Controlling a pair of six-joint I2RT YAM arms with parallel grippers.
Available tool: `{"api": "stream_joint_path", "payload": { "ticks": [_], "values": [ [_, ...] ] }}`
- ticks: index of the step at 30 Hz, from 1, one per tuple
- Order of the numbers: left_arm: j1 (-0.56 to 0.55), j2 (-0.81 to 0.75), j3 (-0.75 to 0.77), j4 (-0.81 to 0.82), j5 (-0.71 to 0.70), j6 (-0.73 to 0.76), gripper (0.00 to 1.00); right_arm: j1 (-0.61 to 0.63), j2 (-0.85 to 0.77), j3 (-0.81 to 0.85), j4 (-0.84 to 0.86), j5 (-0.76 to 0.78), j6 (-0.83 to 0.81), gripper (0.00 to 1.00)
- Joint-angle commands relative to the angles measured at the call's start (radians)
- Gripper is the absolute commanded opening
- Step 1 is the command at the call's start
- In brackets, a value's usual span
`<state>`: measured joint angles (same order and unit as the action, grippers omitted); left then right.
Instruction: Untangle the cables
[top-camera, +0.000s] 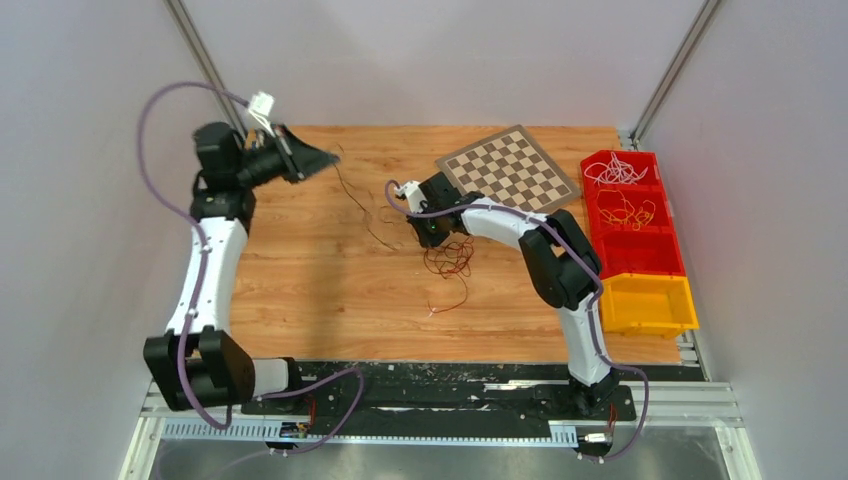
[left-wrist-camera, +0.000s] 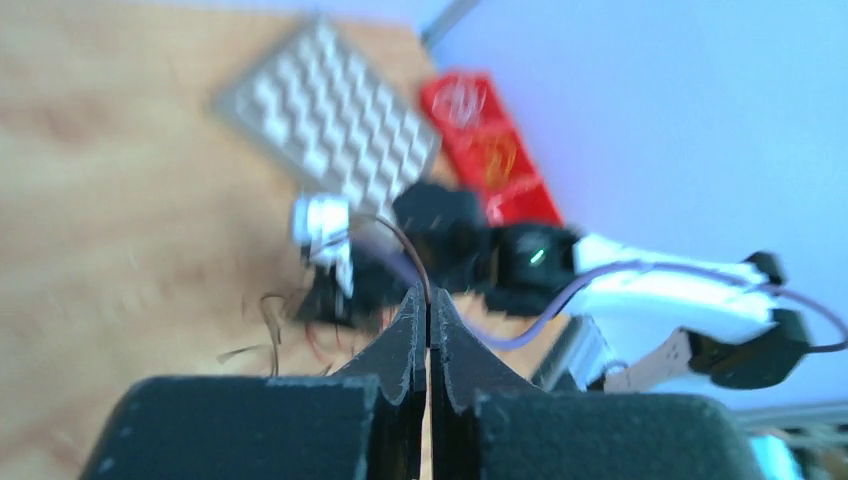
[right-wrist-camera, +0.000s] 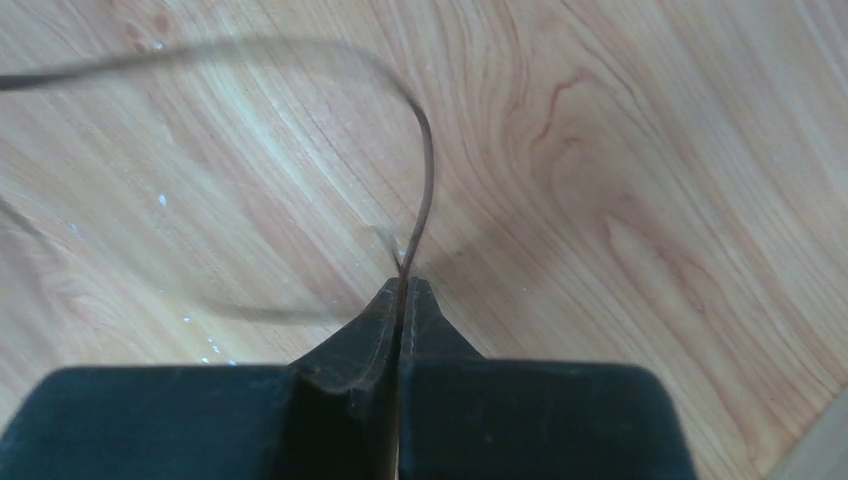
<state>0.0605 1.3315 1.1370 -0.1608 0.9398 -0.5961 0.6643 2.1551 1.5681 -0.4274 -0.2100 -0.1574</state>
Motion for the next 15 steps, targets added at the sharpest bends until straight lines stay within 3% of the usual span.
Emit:
{"api": "stream_joint_path", "payload": {
  "ticks": [1,10,13,15],
  "values": [
    [0.082,-0.092,0.191,0.137,0.129,-0.202,0.0,-0.017,-0.006,-0.077,-0.018,0.104,-0.078,0.0],
    [0.153,-0.043,0.583,0.362,0.045,-0.338,0.0,-0.035,-0.021,-0.155,-0.004,0.135,-0.102,0.0],
    [0.161,0.009,0.76,0.357,0.012,-0.33,0.0,-0.036,-0.023,-0.172,0.001,0.121,-0.105,0.0],
    [0.16,0.044,0.813,0.378,0.009,-0.352,0.0,-0.037,-0.033,-0.178,-0.002,0.075,-0.108,0.07]
  ]
}}
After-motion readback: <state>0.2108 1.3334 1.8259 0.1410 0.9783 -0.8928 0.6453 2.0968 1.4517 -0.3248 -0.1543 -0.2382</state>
